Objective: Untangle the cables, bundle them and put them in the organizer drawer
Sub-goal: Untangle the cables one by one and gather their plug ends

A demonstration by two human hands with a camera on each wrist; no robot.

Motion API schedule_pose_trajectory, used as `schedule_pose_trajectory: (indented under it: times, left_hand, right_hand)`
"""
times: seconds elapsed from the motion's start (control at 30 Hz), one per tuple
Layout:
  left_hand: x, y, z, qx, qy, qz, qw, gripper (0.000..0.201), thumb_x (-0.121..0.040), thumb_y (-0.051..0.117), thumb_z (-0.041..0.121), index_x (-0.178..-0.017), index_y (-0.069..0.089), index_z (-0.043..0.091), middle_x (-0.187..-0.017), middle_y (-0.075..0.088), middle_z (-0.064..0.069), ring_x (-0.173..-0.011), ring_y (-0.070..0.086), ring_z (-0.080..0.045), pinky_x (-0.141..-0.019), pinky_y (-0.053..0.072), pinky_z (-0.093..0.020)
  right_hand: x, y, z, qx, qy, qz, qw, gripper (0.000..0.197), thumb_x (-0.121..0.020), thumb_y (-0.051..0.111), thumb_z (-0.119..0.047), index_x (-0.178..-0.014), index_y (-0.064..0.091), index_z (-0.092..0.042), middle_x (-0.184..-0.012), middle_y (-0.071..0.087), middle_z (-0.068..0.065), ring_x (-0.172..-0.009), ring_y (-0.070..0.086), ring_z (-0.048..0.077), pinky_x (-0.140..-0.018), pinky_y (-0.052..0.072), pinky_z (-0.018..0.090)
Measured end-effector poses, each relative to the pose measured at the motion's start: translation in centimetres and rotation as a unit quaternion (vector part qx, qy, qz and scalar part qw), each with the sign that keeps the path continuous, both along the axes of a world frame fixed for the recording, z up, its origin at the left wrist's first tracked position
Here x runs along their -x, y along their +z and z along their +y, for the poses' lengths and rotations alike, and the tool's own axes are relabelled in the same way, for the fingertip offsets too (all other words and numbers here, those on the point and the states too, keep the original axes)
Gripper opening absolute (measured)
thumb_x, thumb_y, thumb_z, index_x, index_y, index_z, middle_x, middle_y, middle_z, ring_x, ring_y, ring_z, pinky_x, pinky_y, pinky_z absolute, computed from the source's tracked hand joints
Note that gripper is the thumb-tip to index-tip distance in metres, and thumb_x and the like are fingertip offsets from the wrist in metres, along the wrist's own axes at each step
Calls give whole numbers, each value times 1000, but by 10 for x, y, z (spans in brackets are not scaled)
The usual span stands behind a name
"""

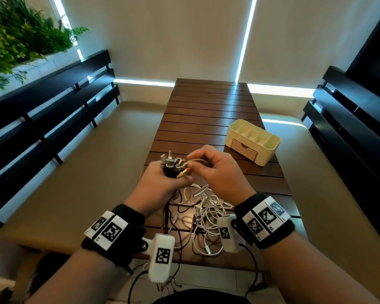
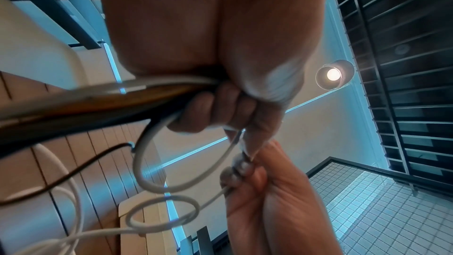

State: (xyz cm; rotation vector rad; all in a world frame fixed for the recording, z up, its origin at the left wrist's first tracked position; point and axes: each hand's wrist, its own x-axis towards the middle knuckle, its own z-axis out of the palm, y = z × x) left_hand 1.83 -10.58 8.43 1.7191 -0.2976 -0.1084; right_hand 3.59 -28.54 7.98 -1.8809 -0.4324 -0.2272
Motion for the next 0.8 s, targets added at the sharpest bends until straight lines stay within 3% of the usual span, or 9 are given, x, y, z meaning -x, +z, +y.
schedule_pose_trajectory:
  times: [0.17, 0.23, 0.33, 0.4, 0.53, 0.63, 0.7, 0.77, 0.8]
  left_hand:
    - [4, 6, 11, -41, 29, -66, 997, 15, -83, 73, 0, -72, 67, 8, -55, 56, 6, -51, 48, -10, -53, 41, -26]
    - [4, 8, 18, 4, 59, -55, 997, 14, -83, 72, -3, -73, 67, 5, -54, 54, 4, -48, 46, -12, -49, 40, -25]
    - [2, 10, 36, 100, 107, -20, 989, 20, -81, 74, 2, -70, 69, 18, -55, 51, 3, -46, 41, -12, -45, 36, -23]
    - [1, 6, 47, 118, 136, -14, 984, 21, -82, 75, 5, -68, 70, 20, -57, 49, 2, -46, 39, -13, -46, 35, -23]
    - [4, -6, 56, 69, 192, 4, 979, 14, -82, 79, 16, -79, 68, 8, -58, 48, 2, -47, 37, -12, -53, 35, -27]
    - [5, -5, 58, 15, 232, -31, 972, 14, -80, 81, 21, -82, 71, 12, -59, 58, 13, -50, 47, -5, -61, 40, -30]
    - [7, 4, 51, -38, 214, -67, 974, 12, -81, 81, 21, -85, 71, 16, -67, 64, 12, -56, 56, 0, -63, 46, -25]
    - [10, 14, 38, -73, 164, -80, 981, 14, -82, 79, 17, -92, 70, 16, -81, 69, 6, -68, 62, 5, -64, 48, -12]
    - [10, 17, 33, -86, 137, -73, 984, 16, -82, 79, 14, -95, 70, 14, -85, 69, 1, -72, 64, 4, -64, 50, -11]
  right_hand:
    - [6, -6, 3, 14, 6, 15, 1000, 4, -95, 67, -24, -95, 68, -28, -82, 67, -7, -75, 63, 17, -71, 55, 40]
    - [12, -12, 1, 28, 28, 46, 998, 8, -99, 59, -28, -94, 65, -26, -71, 59, -10, -64, 53, 18, -63, 49, 38]
    - [16, -24, -4, 49, 19, 85, 995, 15, -101, 55, -29, -95, 66, -20, -65, 52, -8, -60, 48, 14, -60, 43, 33]
    - [16, -28, -6, 58, -10, 100, 993, 15, -100, 56, -26, -93, 67, -19, -64, 52, -8, -58, 46, 9, -59, 40, 27]
    - [8, -25, -8, 101, -49, 58, 992, 14, -99, 59, -21, -90, 69, -15, -68, 58, -9, -57, 48, 3, -56, 42, 17]
    - [-2, -23, -13, 239, -66, -12, 969, 14, -97, 60, -23, -90, 71, -17, -78, 62, -10, -71, 56, 5, -68, 47, 25]
    - [-5, -20, -12, 308, -52, -41, 949, 16, -97, 60, -24, -92, 72, -15, -83, 61, -9, -77, 55, 9, -71, 44, 26]
    - [-5, -16, -5, 328, -7, -76, 942, 15, -96, 61, -23, -94, 74, -14, -85, 60, -9, -77, 55, 9, -71, 45, 27]
    - [-3, -14, 0, 322, 17, -99, 941, 14, -95, 63, -23, -94, 75, -14, -85, 61, -8, -76, 55, 9, -69, 47, 28]
